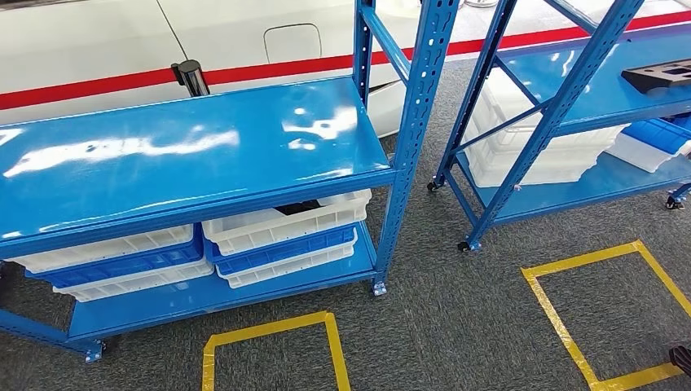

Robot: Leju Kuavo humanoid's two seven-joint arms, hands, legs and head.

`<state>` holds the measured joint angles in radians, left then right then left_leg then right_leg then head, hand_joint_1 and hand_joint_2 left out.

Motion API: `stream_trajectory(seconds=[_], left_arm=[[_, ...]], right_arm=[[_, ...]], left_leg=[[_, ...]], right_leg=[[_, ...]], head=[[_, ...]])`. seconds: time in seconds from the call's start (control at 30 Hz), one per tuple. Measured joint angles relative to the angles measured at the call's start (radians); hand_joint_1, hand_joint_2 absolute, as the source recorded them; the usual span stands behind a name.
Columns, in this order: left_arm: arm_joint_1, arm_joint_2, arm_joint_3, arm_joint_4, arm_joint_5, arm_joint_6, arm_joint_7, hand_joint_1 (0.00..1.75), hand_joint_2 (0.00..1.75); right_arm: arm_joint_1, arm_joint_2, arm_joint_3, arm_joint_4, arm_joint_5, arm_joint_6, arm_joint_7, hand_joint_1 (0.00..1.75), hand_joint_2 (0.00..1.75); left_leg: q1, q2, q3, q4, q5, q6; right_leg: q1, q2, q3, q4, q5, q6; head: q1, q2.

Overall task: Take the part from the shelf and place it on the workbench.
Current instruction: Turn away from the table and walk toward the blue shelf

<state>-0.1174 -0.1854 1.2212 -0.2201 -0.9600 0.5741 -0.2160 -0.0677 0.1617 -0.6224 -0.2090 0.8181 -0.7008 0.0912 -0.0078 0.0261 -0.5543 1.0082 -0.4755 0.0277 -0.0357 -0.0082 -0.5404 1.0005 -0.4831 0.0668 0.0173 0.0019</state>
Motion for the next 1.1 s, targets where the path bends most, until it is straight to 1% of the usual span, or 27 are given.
stream_trajectory(seconds=[0.2,0.3,0.43,0.5,0.53,0.57,0.6,0.63,0.67,0.7,0.73,0.77,0.8,0.83,0.87,0.9,0.93,0.97,1.0,1.03,1.07,1.1], left_arm=[[0.000,0.000,0.000,0.000,0.004,-0.001,-0.007,0.00,0.00],[0.000,0.001,0.000,0.000,0.017,-0.004,-0.018,0.00,0.00],[0.000,0.005,0.000,0.000,0.019,-0.006,-0.020,0.00,0.00],[0.000,0.007,0.000,0.000,0.018,-0.006,-0.021,0.00,0.00],[-0.001,0.008,0.000,0.000,0.017,-0.006,-0.021,0.00,0.00],[-0.001,0.008,0.000,0.000,0.016,-0.006,-0.021,0.00,0.00],[-0.002,0.007,0.000,0.000,0.015,-0.006,-0.021,0.00,0.00],[-0.002,0.007,0.000,0.000,0.014,-0.006,-0.021,0.00,0.00],[-0.002,0.007,0.000,0.000,0.014,-0.006,-0.021,0.00,0.00],[-0.002,0.007,0.000,0.000,0.013,-0.006,-0.021,0.00,0.00],[-0.002,0.006,0.000,0.000,0.013,-0.006,-0.021,0.00,0.00],[-0.002,0.006,0.000,0.000,0.013,-0.006,-0.021,0.00,0.00],[-0.002,0.006,0.000,0.000,0.013,-0.006,-0.021,0.00,0.00],[-0.002,0.006,0.000,0.000,0.013,-0.007,-0.021,0.00,0.00],[-0.002,0.006,0.000,0.000,0.013,-0.007,-0.021,0.00,0.00],[-0.002,0.006,0.000,0.000,0.014,-0.007,-0.021,0.00,0.00],[-0.003,0.006,0.000,0.000,0.015,-0.007,-0.022,0.00,0.00],[-0.003,0.006,0.000,0.000,0.016,-0.006,-0.023,0.00,0.00],[-0.003,0.006,0.000,0.000,0.017,-0.006,-0.024,0.00,0.00],[-0.003,0.006,0.000,0.000,0.018,-0.006,-0.025,0.00,0.00],[-0.003,0.007,0.000,0.000,0.018,-0.006,-0.026,0.00,0.00],[-0.002,0.008,0.000,0.000,0.019,-0.006,-0.027,0.00,0.00]], right_arm=[[0.000,0.000,-0.001,0.000,0.001,0.000,-0.013,0.00,0.00],[0.000,0.000,-0.002,0.000,0.002,0.000,-0.014,0.00,0.00],[-0.001,0.002,-0.004,0.000,0.002,0.000,-0.014,0.00,0.00],[-0.001,0.003,-0.007,0.000,0.002,0.000,-0.012,0.00,0.00],[-0.001,0.003,-0.010,0.000,0.002,0.000,-0.010,0.00,0.00],[-0.001,0.002,-0.012,0.000,0.003,0.000,-0.008,0.00,0.00],[-0.001,0.002,-0.016,0.000,0.005,0.000,-0.007,0.00,0.00],[0.000,0.002,-0.019,0.000,0.006,0.000,-0.006,0.00,0.00],[0.000,0.002,-0.022,0.000,0.007,0.000,-0.005,0.00,0.00],[0.002,0.001,-0.025,0.000,0.008,0.000,-0.005,0.00,0.00],[0.003,0.001,-0.028,0.000,0.009,0.000,-0.005,0.00,0.00],[0.005,0.001,-0.031,0.000,0.011,0.000,-0.005,0.00,0.00],[0.005,0.000,-0.034,0.000,0.014,0.000,-0.005,0.00,0.00],[0.005,0.000,-0.037,0.000,0.016,0.000,-0.005,0.00,0.00],[0.003,0.000,-0.039,0.000,0.018,0.000,-0.005,0.00,0.00],[0.002,0.000,-0.041,0.000,0.019,0.000,-0.005,0.00,0.00],[0.001,0.000,-0.042,0.000,0.020,0.000,-0.006,0.00,0.00],[0.001,0.001,-0.044,0.000,0.021,0.000,-0.007,0.00,0.00],[0.001,0.001,-0.045,0.000,0.023,0.000,-0.009,0.00,0.00],[0.001,0.001,-0.047,0.000,0.024,0.000,-0.011,0.00,0.00],[0.000,0.001,-0.048,0.000,0.026,0.000,-0.012,0.00,0.00],[-0.001,0.001,-0.049,0.000,0.028,0.000,-0.014,0.00,0.00]], left_leg=[[0.000,0.000,0.000,0.000,0.000,0.000],[-0.002,-0.001,-0.002,0.004,-0.003,0.004],[-0.005,-0.002,-0.005,0.010,-0.006,0.011],[-0.007,-0.002,-0.006,0.007,-0.002,0.020],[-0.005,-0.001,-0.004,0.000,0.005,0.025],[-0.002,0.001,-0.003,-0.008,0.012,0.031],[0.001,0.003,-0.004,-0.015,0.019,0.036],[0.003,0.005,-0.006,-0.019,0.024,0.040],[0.002,0.005,-0.011,-0.020,0.027,0.043],[0.001,0.005,-0.016,-0.019,0.030,0.043],[0.000,0.005,-0.019,-0.019,0.033,0.043],[-0.001,0.005,-0.022,-0.019,0.035,0.041],[-0.001,0.005,-0.024,-0.018,0.038,0.039],[-0.001,0.005,-0.025,-0.017,0.040,0.036],[-0.003,0.005,-0.026,-0.013,0.041,0.031],[-0.005,0.005,-0.026,-0.010,0.042,0.027],[-0.006,0.006,-0.027,-0.008,0.043,0.021],[-0.006,0.006,-0.028,-0.008,0.045,0.015],[-0.004,0.006,-0.029,-0.008,0.049,0.009],[0.000,0.003,-0.033,-0.005,0.046,0.002],[0.004,-0.002,-0.041,0.010,0.030,-0.005],[0.007,-0.009,-0.056,0.045,-0.001,-0.012]], right_leg=[[0.000,0.000,0.000,0.000,0.000,0.000],[-0.006,0.000,0.000,-0.002,0.002,0.003],[-0.011,0.000,0.000,-0.003,0.004,0.008],[-0.011,0.000,0.002,-0.007,0.009,0.015],[-0.010,0.000,0.000,-0.003,0.005,0.017],[-0.007,0.000,-0.008,0.015,-0.009,0.015],[-0.004,0.001,-0.025,0.053,-0.034,0.009],[-0.003,0.001,-0.051,0.110,-0.068,0.001],[-0.001,0.002,-0.082,0.182,-0.102,-0.006],[0.000,0.002,-0.107,0.244,-0.127,-0.008],[0.002,0.003,-0.118,0.277,-0.138,-0.005],[0.004,0.003,-0.107,0.270,-0.132,0.001],[0.004,0.003,-0.074,0.216,-0.111,0.008],[0.004,0.002,-0.027,0.137,-0.085,0.013],[0.007,0.001,0.013,0.064,-0.063,0.014],[0.008,0.000,0.039,0.012,-0.046,0.008],[0.011,0.000,0.050,-0.014,-0.038,-0.001],[0.015,0.001,0.047,-0.018,-0.034,-0.012],[0.014,0.002,0.045,-0.019,-0.028,-0.023],[0.012,0.002,0.043,-0.020,-0.023,-0.032],[0.008,0.002,0.039,-0.022,-0.016,-0.042],[0.003,0.002,0.035,-0.023,-0.008,-0.051]], head=[[0.000,0.000],[0.000,0.000],[0.000,0.000],[0.000,0.000],[0.000,0.000],[0.000,0.000],[0.002,0.000],[0.004,0.000],[0.005,0.000],[0.006,0.000],[0.006,0.000],[0.006,0.000],[0.006,0.000],[0.006,0.000],[0.006,0.000],[0.006,0.000],[0.005,0.000],[0.004,0.000],[0.004,0.000],[0.004,0.000],[0.004,0.000],[0.003,0.000]])
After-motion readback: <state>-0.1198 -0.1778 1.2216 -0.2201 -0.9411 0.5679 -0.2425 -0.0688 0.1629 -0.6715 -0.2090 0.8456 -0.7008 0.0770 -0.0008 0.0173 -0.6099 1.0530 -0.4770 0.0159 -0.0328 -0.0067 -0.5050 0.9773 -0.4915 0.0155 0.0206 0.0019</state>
